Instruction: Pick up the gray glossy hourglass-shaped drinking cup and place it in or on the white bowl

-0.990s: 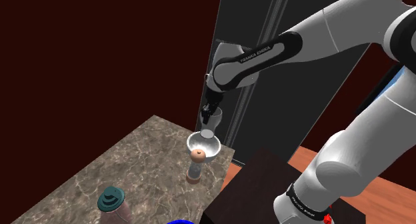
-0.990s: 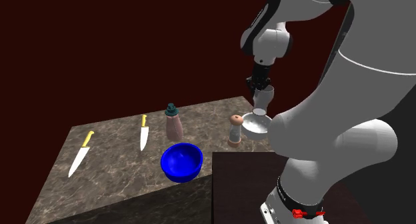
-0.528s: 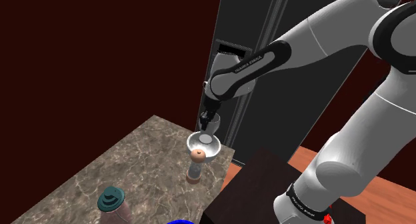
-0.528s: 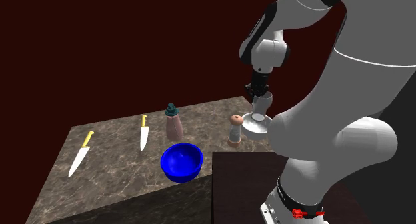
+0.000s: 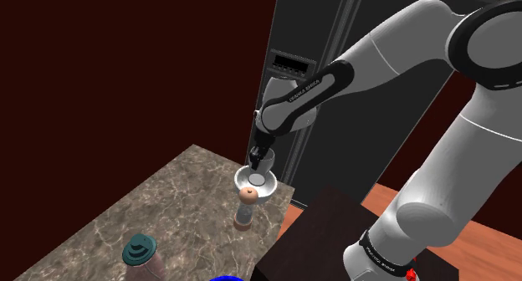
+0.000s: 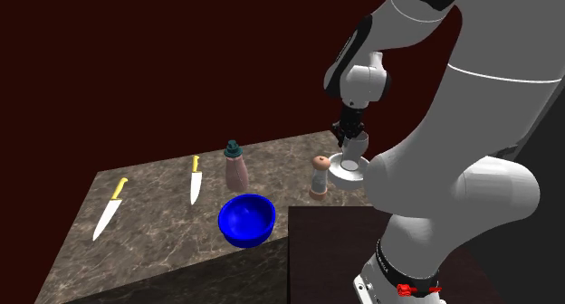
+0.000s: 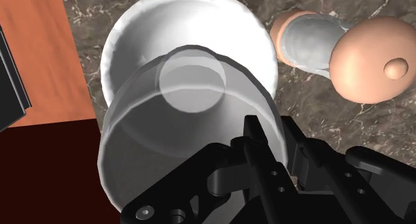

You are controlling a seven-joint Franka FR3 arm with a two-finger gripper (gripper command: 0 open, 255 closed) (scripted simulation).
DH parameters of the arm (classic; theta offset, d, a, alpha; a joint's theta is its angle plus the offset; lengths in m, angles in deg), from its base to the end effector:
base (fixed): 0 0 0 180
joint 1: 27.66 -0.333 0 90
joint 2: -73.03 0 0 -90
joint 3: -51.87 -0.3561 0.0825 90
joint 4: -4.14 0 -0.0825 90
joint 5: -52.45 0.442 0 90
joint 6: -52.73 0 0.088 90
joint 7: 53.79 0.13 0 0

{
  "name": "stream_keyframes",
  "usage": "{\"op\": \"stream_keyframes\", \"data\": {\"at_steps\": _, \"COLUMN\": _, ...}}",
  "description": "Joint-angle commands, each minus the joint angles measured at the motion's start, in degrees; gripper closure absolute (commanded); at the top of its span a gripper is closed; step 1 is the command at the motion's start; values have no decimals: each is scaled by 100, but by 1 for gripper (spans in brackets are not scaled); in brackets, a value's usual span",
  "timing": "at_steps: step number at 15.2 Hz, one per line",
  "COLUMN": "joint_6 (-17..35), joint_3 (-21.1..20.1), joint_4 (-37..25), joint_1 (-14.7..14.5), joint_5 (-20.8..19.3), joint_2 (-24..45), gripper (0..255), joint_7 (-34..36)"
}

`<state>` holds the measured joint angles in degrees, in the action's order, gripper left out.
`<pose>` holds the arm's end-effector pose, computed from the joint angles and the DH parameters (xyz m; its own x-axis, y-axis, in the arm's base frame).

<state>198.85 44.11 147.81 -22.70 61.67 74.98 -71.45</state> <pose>0.5008 0.0248 0.2388 0.9749 0.2204 0.0311 0.2223 -0.9708 -0.0899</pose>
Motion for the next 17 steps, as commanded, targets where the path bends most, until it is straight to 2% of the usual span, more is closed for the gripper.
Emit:
{"op": "stream_keyframes", "data": {"at_steps": 1, "joint_6": 15, "joint_3": -1, "joint_4": 2, "joint_1": -1, "joint_5": 1, "joint_2": 8, "gripper": 255, "joint_7": 0}}
{"op": "stream_keyframes", "data": {"at_steps": 5, "joint_6": 15, "joint_3": -1, "joint_4": 2, "joint_1": -1, "joint_5": 1, "joint_2": 8, "gripper": 255, "joint_7": 0}}
{"op": "stream_keyframes", "data": {"at_steps": 6, "joint_6": 15, "joint_3": -1, "joint_4": 2, "joint_1": -1, "joint_5": 1, "joint_2": 7, "gripper": 0, "joint_7": -1}}
{"op": "stream_keyframes", "data": {"at_steps": 11, "joint_6": 15, "joint_3": -1, "joint_4": 2, "joint_1": -1, "joint_5": 1, "joint_2": 8, "gripper": 0, "joint_7": 0}}
{"op": "stream_keyframes", "data": {"at_steps": 15, "joint_6": -778, "joint_3": 43, "joint_4": -149, "joint_1": 43, "joint_5": -24, "joint_2": -631, "gripper": 0, "joint_7": 8}}
{"op": "stream_keyframes", "data": {"at_steps": 17, "joint_6": -778, "joint_3": 43, "joint_4": -148, "joint_1": 42, "joint_5": -24, "joint_2": -631, "gripper": 0, "joint_7": 8}}
